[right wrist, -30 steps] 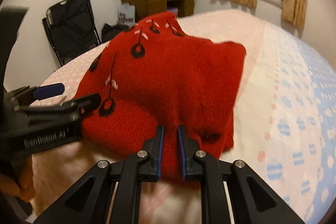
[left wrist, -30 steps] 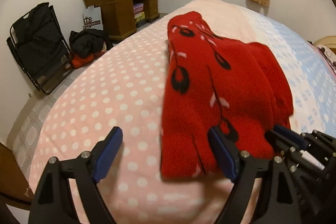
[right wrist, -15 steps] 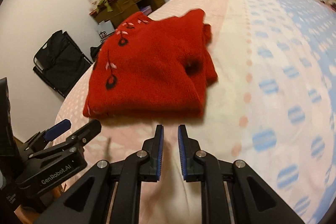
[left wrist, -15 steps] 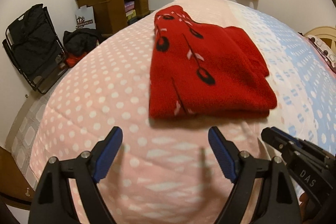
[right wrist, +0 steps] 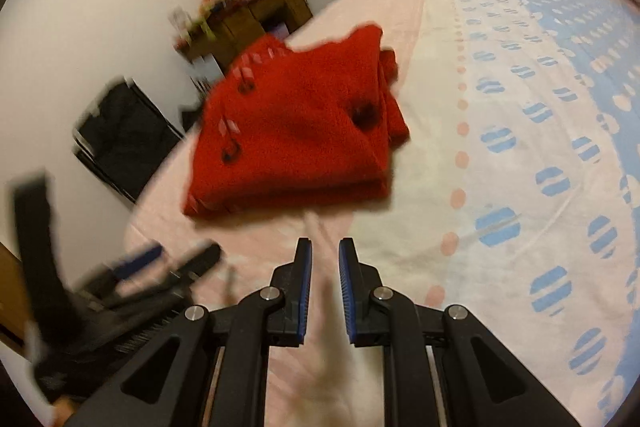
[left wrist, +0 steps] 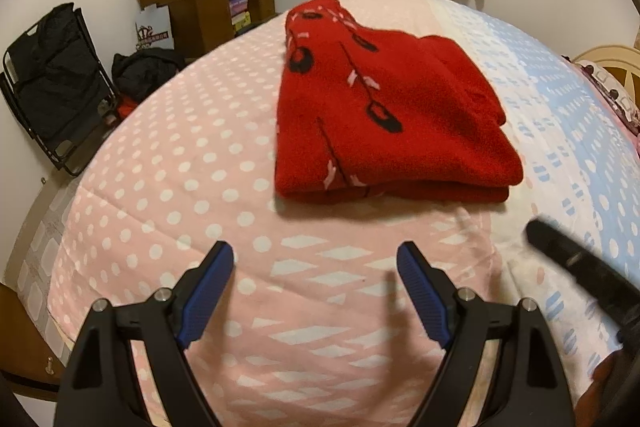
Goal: Fold small clothes
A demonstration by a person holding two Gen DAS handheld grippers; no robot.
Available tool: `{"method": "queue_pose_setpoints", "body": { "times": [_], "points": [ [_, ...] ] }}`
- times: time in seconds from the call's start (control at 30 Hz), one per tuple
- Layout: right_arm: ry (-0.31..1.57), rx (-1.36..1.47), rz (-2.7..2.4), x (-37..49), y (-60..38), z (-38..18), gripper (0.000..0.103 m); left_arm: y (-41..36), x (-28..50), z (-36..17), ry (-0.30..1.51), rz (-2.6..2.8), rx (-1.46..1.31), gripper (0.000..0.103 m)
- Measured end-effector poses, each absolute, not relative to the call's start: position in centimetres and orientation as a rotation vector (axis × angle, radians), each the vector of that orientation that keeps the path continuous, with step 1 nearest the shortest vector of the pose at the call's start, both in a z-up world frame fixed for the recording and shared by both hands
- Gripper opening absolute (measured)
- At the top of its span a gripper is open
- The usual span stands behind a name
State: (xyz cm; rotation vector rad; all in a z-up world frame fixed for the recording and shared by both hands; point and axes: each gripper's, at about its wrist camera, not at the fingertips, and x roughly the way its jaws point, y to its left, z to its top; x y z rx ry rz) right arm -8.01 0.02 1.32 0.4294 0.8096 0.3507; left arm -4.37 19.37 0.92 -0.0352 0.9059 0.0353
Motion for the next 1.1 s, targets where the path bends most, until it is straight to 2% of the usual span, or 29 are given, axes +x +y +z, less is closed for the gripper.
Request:
{"method": "queue_pose_setpoints", "body": {
  "times": [0.07, 0.13, 0.17, 0.2, 0.37, 0.57, 0.8, 0.9, 1.1],
  "points": [
    [0.795, 0.518, 0.388, -7.6, -0.7, 1.6, 0.019, 19.3, -4.0, 0.6, 0.923, 0.043, -0.027, 0.087],
    [0.782, 0.592, 0.420, -7.6, -1.3, 1.6, 0.055, 19.2, -3.8, 0.3, 0.927, 0.046, -0.015, 0.087],
    [0.769, 0.620, 0.435, -7.6, -1.5, 1.6, 0.081, 19.1, -3.8, 0.3, 0.924, 0.047, -0.010, 0.089],
    [0.754, 0.629, 0.439, -7.7, -1.6, 1.7, 0.084, 18.9, -3.7, 0.2, 0.923, 0.047, -0.008, 0.091],
    [0.730, 0.408, 0.417, -8.2, 0.7, 3.0, 0.084, 18.6, -3.5, 0.2, 0.915, 0.055, 0.005, 0.092],
    [0.683, 0.332, 0.401, -8.2, 0.8, 4.1, 0.084, 18.6, -3.2, 0.4, 0.910, 0.050, 0.004, 0.092],
    [0.704, 0.335, 0.370, -5.7, -1.0, 3.5, 0.084, 20.0, -2.1, 2.1, 0.838, 0.005, -0.041, 0.092],
    [0.708, 0.362, 0.361, -4.1, -1.9, 3.4, 0.084, 21.4, -0.4, 3.0, 0.819, -0.004, -0.104, 0.100],
    [0.713, 0.360, 0.341, -2.1, -2.3, 3.4, 0.084, 22.0, 1.8, 3.8, 0.800, 0.033, -0.113, 0.101]
  ]
}}
